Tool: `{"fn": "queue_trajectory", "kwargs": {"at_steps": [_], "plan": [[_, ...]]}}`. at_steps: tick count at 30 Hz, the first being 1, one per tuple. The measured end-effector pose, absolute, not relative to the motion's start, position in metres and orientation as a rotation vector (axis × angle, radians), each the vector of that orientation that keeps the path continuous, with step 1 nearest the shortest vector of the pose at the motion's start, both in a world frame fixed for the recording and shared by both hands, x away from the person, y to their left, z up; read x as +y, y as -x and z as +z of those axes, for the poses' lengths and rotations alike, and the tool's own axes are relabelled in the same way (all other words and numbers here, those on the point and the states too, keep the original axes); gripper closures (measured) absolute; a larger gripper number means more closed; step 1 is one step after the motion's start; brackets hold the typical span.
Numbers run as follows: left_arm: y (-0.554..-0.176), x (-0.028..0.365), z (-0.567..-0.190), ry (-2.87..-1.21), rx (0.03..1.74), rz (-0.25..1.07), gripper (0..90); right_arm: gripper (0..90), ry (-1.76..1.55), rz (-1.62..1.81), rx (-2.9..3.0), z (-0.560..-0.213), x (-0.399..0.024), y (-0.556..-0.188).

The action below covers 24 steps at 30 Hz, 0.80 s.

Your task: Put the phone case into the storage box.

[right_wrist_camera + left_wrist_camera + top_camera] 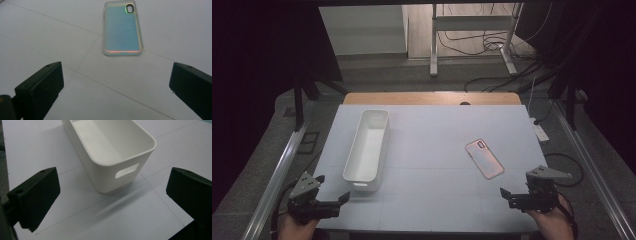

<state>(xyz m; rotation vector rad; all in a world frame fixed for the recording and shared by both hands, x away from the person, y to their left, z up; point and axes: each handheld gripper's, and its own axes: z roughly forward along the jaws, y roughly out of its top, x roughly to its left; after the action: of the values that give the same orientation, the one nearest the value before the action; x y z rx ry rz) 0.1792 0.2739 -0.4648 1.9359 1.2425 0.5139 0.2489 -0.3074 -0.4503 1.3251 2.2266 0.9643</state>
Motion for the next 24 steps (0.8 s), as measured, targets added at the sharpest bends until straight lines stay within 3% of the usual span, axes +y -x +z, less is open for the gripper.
{"fn": "queue_trajectory", "kwargs": {"at_steps": [24], "plan": [[-0.1792,0.2745,-0.465,-1.932,1.241,0.508,0.2,0.0,-1.325,0.946,2.246,-0.4512,-0.3055,-0.2503]]}}
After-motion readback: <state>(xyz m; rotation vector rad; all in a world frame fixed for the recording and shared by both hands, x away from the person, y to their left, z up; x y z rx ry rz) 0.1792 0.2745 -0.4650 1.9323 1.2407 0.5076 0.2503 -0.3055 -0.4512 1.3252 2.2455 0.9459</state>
